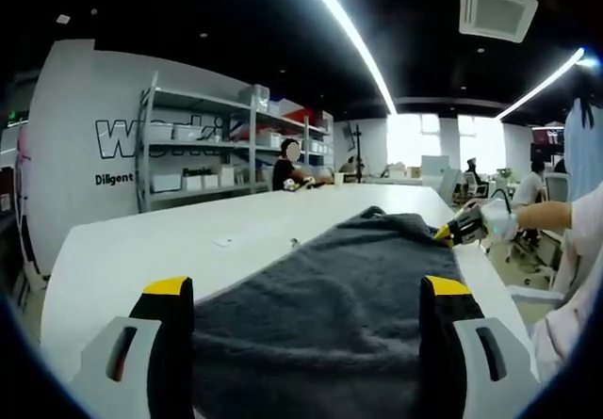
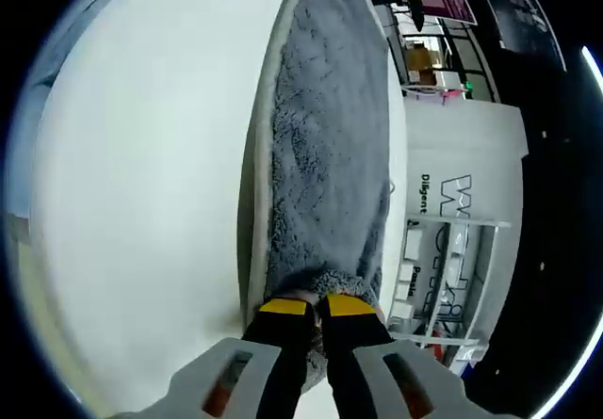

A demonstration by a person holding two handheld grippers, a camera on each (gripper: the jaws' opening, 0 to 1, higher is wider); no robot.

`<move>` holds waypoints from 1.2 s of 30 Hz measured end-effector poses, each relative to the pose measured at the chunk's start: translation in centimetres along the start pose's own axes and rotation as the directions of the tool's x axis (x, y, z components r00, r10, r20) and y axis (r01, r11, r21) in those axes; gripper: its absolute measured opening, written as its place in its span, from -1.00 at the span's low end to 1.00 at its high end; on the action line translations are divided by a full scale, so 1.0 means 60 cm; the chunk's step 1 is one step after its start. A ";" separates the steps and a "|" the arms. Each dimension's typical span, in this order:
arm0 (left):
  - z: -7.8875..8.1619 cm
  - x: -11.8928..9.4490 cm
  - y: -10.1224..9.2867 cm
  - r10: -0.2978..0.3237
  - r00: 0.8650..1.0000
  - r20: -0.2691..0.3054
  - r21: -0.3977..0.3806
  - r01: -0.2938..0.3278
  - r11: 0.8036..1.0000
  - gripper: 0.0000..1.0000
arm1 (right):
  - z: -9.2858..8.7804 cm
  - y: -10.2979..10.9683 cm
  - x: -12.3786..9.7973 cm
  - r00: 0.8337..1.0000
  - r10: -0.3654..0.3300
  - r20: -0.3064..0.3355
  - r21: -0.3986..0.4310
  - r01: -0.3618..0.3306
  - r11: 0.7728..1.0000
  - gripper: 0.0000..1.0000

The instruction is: Fold the towel on the table until its edges align and the towel forms a compact rectangular stack.

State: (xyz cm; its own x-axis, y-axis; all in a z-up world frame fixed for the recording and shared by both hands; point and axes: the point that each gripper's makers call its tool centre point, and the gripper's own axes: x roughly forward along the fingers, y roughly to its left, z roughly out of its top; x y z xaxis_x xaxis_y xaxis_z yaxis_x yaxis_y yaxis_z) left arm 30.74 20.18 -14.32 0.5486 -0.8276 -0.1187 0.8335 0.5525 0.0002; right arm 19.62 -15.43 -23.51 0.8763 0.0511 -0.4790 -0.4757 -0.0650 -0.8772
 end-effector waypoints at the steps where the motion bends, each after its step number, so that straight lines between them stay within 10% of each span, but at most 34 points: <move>1: 0.000 0.000 0.000 -0.001 1.000 -0.001 0.001 0.001 1.000 0.97 | -0.001 0.000 -0.003 1.000 -0.006 0.004 0.003 0.006 1.000 -0.98; 13: -0.001 0.000 0.002 0.003 1.000 -0.003 0.002 -0.003 1.000 0.97 | 0.041 0.009 -0.074 0.994 -0.092 0.060 -0.014 0.093 0.996 -0.92; 18: 0.000 0.000 0.000 0.002 1.000 -0.001 0.002 -0.002 1.000 0.97 | 0.003 -0.004 -0.088 0.993 -0.112 0.047 0.232 0.098 0.968 -0.92; 20: -0.001 -0.001 0.000 0.003 1.000 -0.002 0.003 -0.003 1.000 0.97 | -0.015 -0.012 -0.088 0.992 -0.117 0.051 0.364 0.091 0.927 -0.92; 26: 0.004 -0.003 0.002 0.003 1.000 0.010 -0.007 -0.003 1.000 0.97 | -0.071 -0.027 -0.086 0.991 -0.111 0.074 0.782 0.011 0.624 -0.91; 29: 0.006 -0.003 0.002 0.003 1.000 0.014 -0.008 -0.003 1.000 0.97 | -0.079 -0.023 -0.081 0.989 -0.113 0.092 0.852 -0.019 0.523 -0.88; 36: 0.006 -0.003 0.002 0.002 1.000 0.013 -0.007 -0.002 1.000 0.97 | -0.079 -0.007 -0.067 0.992 -0.098 0.085 0.843 -0.019 0.537 -0.72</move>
State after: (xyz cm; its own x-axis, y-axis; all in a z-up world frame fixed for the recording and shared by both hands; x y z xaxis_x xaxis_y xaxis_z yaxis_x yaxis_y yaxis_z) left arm 30.77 20.33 -13.97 0.5514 -0.8274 -0.1061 0.8317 0.5551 -0.0068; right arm 16.65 -20.34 -21.03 0.9090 0.1415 -0.3919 -0.3362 0.8047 -0.4893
